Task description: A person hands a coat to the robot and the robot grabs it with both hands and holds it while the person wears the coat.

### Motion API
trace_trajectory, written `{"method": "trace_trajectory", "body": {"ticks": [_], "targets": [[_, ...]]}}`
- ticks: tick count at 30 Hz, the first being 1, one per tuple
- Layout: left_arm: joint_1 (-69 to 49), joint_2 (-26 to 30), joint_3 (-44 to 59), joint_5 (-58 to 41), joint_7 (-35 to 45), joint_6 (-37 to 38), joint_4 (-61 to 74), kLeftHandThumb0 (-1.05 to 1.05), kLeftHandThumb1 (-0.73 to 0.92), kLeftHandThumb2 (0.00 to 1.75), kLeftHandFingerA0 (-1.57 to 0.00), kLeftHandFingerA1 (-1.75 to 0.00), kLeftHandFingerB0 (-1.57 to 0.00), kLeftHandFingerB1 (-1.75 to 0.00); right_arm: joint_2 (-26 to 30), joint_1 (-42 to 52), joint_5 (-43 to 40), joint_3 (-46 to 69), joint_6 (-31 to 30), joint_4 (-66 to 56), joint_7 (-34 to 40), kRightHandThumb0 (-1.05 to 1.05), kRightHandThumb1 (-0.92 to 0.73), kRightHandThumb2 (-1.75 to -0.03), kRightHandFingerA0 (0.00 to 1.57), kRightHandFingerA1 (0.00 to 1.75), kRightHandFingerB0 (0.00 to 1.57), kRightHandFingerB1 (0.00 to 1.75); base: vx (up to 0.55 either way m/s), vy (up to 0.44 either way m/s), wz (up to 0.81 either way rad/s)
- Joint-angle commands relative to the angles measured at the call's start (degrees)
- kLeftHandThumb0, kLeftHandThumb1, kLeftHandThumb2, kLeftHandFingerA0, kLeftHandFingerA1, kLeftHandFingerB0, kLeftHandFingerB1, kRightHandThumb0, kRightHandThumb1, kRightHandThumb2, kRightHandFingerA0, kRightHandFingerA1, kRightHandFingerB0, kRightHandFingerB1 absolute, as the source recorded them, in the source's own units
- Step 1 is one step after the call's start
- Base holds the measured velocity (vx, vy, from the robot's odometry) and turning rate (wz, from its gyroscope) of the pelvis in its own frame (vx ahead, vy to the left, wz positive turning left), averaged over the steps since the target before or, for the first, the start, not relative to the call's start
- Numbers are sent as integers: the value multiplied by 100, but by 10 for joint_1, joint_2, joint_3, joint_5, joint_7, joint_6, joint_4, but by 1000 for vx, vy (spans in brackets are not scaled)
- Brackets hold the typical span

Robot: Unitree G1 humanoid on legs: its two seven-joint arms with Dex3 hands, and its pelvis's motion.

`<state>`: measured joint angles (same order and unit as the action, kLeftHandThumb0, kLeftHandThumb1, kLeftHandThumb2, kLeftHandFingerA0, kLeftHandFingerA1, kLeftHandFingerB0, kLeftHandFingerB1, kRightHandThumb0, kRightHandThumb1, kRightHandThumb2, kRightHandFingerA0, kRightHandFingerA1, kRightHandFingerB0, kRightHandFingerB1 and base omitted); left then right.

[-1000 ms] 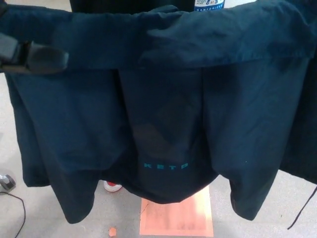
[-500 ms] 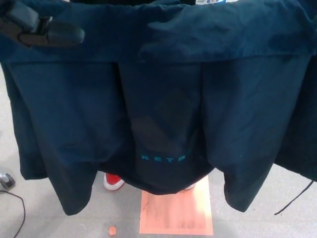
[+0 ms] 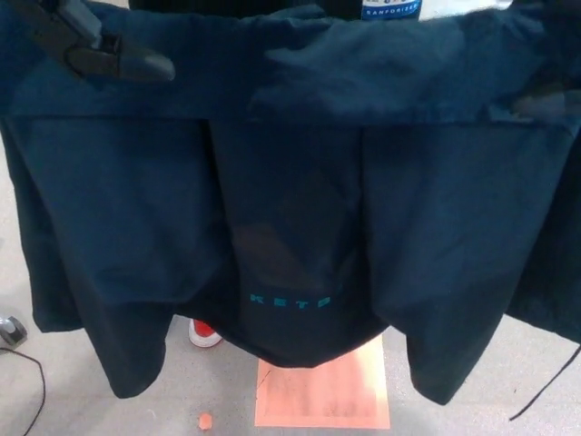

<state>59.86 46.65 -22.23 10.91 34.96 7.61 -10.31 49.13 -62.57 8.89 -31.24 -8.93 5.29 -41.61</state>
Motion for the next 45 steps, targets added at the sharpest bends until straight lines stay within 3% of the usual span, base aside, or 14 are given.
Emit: {"method": "trace_trajectory", "body": {"ticks": [1, 4, 6, 7, 8, 11, 14, 24, 25, 26, 29, 32, 33, 45], "targets": [[39, -23, -59, 52, 159, -169, -38, -88, 52, 90, -8, -30, -8, -16, -93, -107, 84, -123, -166, 101, -223, -83, -53, -91, 18, 47, 3, 17, 0, 0, 0], [38, -27, -62, 50, 167, -183, -40, -87, 52, 89, -8, -27, -8, -16, -109, -133, 106, -148, -158, 128, -237, -85, -56, -93, 17, 46, 3, 16, 0, 0, 0], [38, -32, -65, 51, 173, -196, -44, -83, 49, 88, -7, -33, -5, -17, -127, -155, 119, -161, -142, 161, -241, -88, -71, -62, 11, 30, 1, 23, 0, 0, 0], [37, -35, -68, 54, 175, -202, -46, -84, 49, 87, -7, -37, -6, -18, -136, -166, 125, -168, -138, 177, -243, -86, -57, -97, 5, 41, 7, 15, 0, 0, 0], [37, -37, -70, 57, 177, -208, -48, -88, 62, 59, -11, -30, -6, -24, -142, -174, 130, -174, -133, 190, -244, -84, -55, -98, 3, 42, 4, 17, 0, 0, 0], [39, -45, -79, 66, 182, -208, -58, -81, 49, 91, -4, -41, -4, -23, -163, -209, 140, -187, -104, 238, -255, -92, -61, -100, 1, 17, 0, 5, 0, 0, 0], [41, -47, -89, 80, 188, -211, -59, -86, 62, 60, -16, -33, -8, -23, -179, -235, 147, -196, -74, 278, -267, -98, -65, -100, 0, 3, 0, 0, 0, 0, 0], [32, -58, -95, 111, 202, -219, -61, -94, 53, 87, -8, -39, -6, -22, -228, -284, 182, -184, -73, 352, -253, -80, -52, -93, 3, 41, 1, 14, 0, 0, 0], [30, -58, -94, 113, 204, -219, -58, -90, 50, 87, -7, -40, -6, -24, -231, -285, 186, -183, -72, 355, -253, -88, -66, -61, 13, 31, 1, 19, 0, 0, 0], [26, -58, -92, 114, 208, -224, -51, -90, 60, 60, -15, -32, -7, -23, -233, -285, 193, -183, -71, 357, -254, -82, -52, -93, 5, 32, 4, 12, 0, 0, 0], [17, -62, -86, 112, 214, -237, -43, -87, 51, 86, -13, -42, -7, -24, -232, -280, 212, -185, -67, 349, -255, -80, -52, -93, 10, 37, 0, 14, 0, 0, 0], [9, -61, -90, 122, 219, -234, -35, -87, 62, 60, -31, -36, -7, -23, -232, -272, 228, -183, -71, 336, -255, -80, -50, -88, 12, 43, 0, 14, 0, 0, 0], [6, -60, -91, 123, 222, -233, -32, -88, 52, 89, -28, -48, -4, -19, -230, -268, 234, -182, -70, 327, -250, -82, -51, -89, 22, 48, 0, 11, 0, 0, 0], [-23, -64, -69, 132, 224, -240, -17, -87, 51, 89, -25, -48, -5, -19, -224, -244, 269, -170, -68, 303, -285, -81, -49, -87, 22, 47, 0, 10, 0, 0, 0]]}}
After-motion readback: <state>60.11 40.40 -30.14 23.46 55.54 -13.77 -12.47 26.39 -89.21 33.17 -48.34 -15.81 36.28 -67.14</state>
